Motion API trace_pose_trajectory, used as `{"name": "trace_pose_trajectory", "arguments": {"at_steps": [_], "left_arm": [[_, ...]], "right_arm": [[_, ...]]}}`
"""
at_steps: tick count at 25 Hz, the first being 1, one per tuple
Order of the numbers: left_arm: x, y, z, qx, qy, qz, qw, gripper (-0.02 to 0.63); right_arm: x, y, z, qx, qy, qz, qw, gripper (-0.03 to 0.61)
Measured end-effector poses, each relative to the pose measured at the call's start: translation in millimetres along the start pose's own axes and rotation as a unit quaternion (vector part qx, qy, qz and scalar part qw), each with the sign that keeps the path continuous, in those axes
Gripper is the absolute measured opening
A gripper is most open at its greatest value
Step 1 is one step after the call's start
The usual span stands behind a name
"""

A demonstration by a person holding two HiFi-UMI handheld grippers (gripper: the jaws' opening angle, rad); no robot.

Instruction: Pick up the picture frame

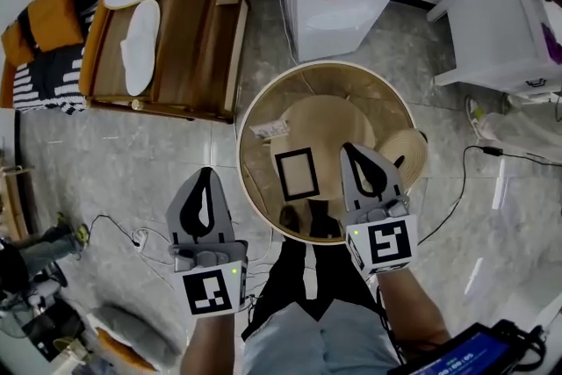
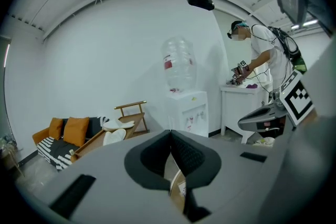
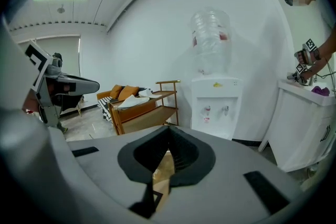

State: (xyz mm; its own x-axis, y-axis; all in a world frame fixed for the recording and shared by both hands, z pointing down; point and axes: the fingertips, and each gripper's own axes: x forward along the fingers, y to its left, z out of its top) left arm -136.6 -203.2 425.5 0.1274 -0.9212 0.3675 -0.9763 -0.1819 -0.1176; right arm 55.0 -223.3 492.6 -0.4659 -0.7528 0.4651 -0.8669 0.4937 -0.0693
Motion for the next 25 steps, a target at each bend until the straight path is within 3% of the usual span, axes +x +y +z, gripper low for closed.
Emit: {"name": "trace_pose_trajectory", "arguments": {"at_steps": [25], "left_arm": [[47,-27,-130,-0.029,0.100,-0.035,0.9939,0.015]], "right_arm": [[60,19,-149,0.023,0.119,0.026,0.992,0.014]]}}
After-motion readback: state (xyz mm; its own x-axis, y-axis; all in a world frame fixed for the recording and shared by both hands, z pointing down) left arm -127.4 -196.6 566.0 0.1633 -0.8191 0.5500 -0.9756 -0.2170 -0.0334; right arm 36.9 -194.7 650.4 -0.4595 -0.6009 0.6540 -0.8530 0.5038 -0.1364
